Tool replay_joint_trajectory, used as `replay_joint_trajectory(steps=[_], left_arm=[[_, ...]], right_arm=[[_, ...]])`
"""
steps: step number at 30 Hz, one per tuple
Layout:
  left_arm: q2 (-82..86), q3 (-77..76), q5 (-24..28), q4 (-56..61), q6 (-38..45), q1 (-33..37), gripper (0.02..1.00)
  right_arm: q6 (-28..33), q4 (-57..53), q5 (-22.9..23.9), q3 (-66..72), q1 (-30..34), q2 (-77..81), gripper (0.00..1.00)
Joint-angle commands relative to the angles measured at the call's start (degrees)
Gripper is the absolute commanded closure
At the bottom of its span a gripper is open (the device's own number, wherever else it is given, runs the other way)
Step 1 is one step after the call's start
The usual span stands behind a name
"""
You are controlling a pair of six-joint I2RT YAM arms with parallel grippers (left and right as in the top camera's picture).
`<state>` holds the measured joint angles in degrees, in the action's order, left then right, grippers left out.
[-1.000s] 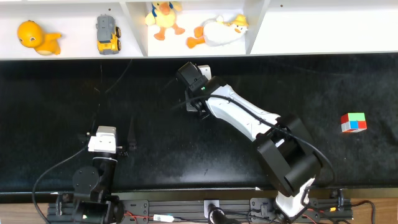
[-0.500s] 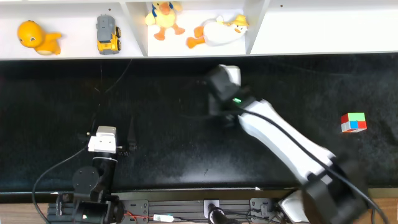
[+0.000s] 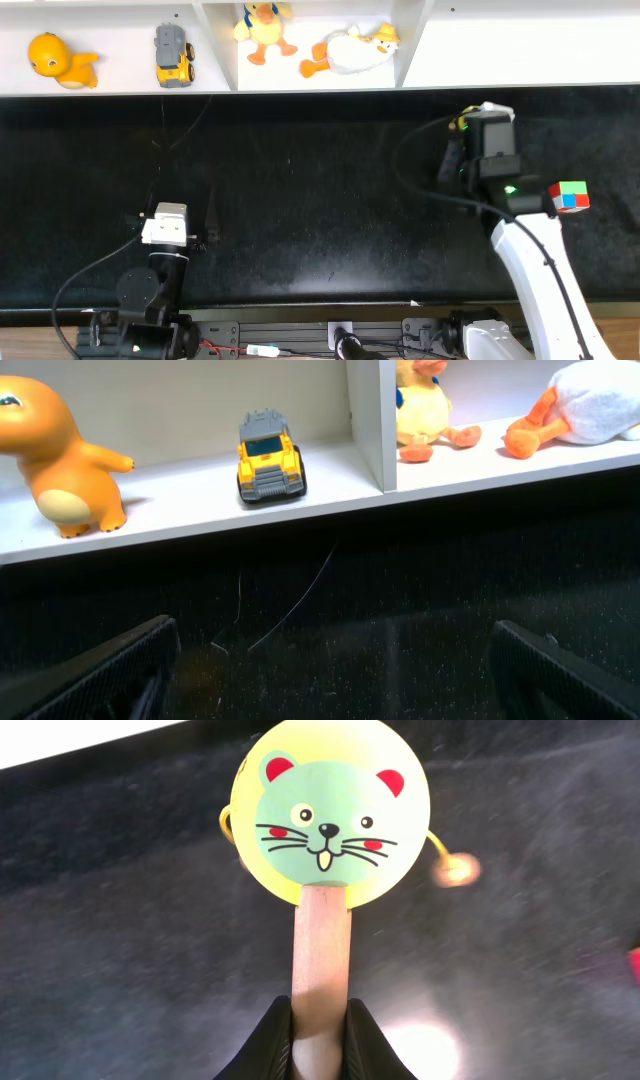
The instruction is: Store Toys
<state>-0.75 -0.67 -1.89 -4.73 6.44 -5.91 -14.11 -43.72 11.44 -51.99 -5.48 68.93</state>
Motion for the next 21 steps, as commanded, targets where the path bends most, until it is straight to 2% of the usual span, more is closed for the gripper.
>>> replay_joint_trajectory(steps=[1,4,9,12,17,21], left_arm=[[0.6,0.2,0.6,0.1,0.9,0.4,0.02],[0.6,0.2,0.6,0.1,0.9,0.4,0.02],[0.6,0.2,0.6,0.1,0.8,0.4,0.023],[0.6,0.2,0.6,0.0,0.9,0.4,0.023],[0.6,0.2,0.6,0.1,0.9,0.4,0.023],[0.6,0.2,0.6,0.1,0.8,0.4,0.025]], right_arm=[[12.8,0.9,-1.4,-8.7,3.4,6.8,0.917],[15.9,1.2,-1.4,-14.0,3.4,13.0,0.912],[17.0,1.9,-1.4,-22.0,3.4,22.8,0.919],[17.6,4.6,-3.5,-26.7,3.1,28.3,0.912],[15.6,7.6,-7.5,-32.4,2.3,35.8,0.908],[15.3,7.9,-7.6,-33.9,0.9,38.9,0.893]])
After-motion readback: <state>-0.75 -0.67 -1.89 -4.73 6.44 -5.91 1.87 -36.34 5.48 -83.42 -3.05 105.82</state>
